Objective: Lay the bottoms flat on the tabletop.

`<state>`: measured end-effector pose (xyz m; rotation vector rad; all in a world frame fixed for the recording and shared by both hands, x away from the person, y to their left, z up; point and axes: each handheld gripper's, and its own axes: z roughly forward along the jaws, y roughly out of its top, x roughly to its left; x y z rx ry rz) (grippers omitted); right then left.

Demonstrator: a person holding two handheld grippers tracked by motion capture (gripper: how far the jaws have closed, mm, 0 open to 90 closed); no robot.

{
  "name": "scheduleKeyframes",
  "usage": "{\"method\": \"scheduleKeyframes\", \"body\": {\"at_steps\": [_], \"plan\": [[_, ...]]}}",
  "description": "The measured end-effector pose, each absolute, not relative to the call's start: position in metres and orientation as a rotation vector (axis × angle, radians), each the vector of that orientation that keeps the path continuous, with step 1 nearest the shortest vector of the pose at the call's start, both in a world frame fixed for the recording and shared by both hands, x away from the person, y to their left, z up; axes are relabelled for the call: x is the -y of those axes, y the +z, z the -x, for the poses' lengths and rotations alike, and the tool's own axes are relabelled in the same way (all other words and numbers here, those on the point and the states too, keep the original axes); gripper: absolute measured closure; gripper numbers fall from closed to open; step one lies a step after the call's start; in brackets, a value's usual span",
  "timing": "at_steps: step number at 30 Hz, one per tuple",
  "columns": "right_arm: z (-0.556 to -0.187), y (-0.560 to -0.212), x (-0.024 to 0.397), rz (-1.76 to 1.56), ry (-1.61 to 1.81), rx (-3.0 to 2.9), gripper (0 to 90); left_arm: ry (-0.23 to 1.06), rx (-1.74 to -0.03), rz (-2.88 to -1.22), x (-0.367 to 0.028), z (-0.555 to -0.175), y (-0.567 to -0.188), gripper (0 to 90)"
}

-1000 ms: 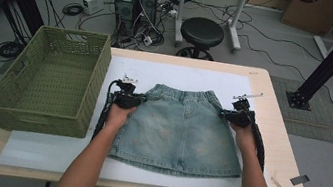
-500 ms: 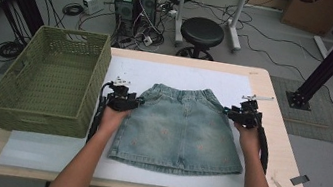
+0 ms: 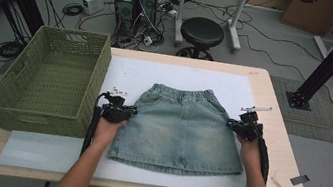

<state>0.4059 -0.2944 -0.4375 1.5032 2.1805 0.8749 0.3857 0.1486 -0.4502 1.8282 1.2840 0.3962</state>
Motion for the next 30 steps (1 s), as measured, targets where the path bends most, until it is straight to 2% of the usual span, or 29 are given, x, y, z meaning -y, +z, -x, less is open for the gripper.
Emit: {"method": "scheduleKeyframes", "body": {"at_steps": [2, 4, 5, 7, 11, 16, 19, 21, 22, 24, 26, 30], "plan": [[-0.404, -0.439, 0.290, -1.495, 0.844, -2.167, 85.1, 0.411, -1.289, -1.822, -0.148, -0.381, -0.451, 79.3], [-0.399, -0.440, 0.286, -1.467, 0.846, -2.141, 77.2, 0.395, -1.308, -1.794, -0.153, -0.374, -0.451, 64.1], [-0.395, -0.440, 0.287, -1.458, 0.879, -2.133, 68.8, 0.379, -1.302, -1.781, -0.156, -0.371, -0.451, 62.3], [-0.387, -0.438, 0.290, -1.449, 0.936, -2.112, 64.3, 0.382, -1.288, -1.770, -0.160, -0.362, -0.451, 60.0], [-0.370, -0.433, 0.298, -1.431, 1.006, -2.103, 67.8, 0.363, -1.273, -1.768, -0.164, -0.350, -0.451, 59.4], [-0.357, -0.434, 0.306, -1.482, 0.962, -2.122, 67.2, 0.288, -1.284, -1.796, -0.167, -0.341, -0.454, 56.1], [-0.355, -0.440, 0.309, -1.522, 0.944, -2.139, 62.7, 0.281, -1.282, -1.800, -0.168, -0.338, -0.454, 58.6], [-0.354, -0.446, 0.310, -1.525, 0.952, -2.146, 62.9, 0.300, -1.280, -1.833, -0.168, -0.336, -0.453, 73.5], [-0.353, -0.446, 0.309, -1.531, 0.952, -2.142, 64.6, 0.310, -1.277, -1.840, -0.168, -0.336, -0.453, 78.3], [-0.352, -0.445, 0.309, -1.494, 0.940, -2.176, 84.0, 0.335, -1.278, -1.852, -0.167, -0.335, -0.452, 82.1], [-0.351, -0.442, 0.307, -1.471, 0.891, -2.183, 88.2, 0.378, -1.287, -1.853, -0.167, -0.334, -0.451, 82.7], [-0.351, -0.438, 0.307, -1.450, 0.872, -2.133, 88.9, 0.374, -1.303, -1.835, -0.169, -0.334, -0.452, 82.6]]}}
